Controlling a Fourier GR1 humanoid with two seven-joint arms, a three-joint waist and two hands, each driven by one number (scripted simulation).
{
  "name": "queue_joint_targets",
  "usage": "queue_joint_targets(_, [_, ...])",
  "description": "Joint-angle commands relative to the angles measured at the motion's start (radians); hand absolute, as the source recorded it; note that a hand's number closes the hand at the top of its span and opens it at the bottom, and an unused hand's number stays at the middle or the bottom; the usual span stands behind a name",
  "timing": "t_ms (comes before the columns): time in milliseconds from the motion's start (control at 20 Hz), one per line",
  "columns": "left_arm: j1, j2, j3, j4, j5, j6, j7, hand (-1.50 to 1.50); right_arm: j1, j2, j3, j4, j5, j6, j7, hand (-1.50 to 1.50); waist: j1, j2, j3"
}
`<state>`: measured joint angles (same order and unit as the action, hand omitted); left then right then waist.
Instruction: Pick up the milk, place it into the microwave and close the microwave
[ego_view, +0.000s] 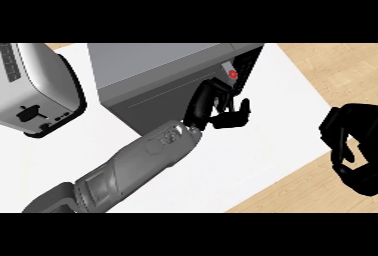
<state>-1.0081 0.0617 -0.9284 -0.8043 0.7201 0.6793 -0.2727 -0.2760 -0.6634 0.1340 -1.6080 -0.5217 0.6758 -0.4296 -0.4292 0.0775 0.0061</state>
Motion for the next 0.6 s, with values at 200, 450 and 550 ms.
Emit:
queue_joint_targets(200, [-0.101, -0.058, 0.008, 0.036, 0.005, 0.003, -0.012, 1.5, 0.013, 0.001, 0.037, -0.075, -0.021, 0.061, -0.02, 1.5, -0.045, 0.003, 0.003])
queue_joint_targets(450, [-0.089, -0.058, 0.01, 0.038, 0.019, 0.022, -0.025, 1.5, 0.014, 0.006, 0.047, -0.116, -0.031, 0.046, -0.001, 1.5, -0.049, 0.006, 0.002])
queue_joint_targets(550, [-0.081, -0.058, 0.004, 0.037, 0.016, 0.025, -0.042, 1.5, 0.024, 0.002, 0.05, -0.126, -0.034, 0.053, 0.001, 1.5, -0.047, 0.008, 0.002])
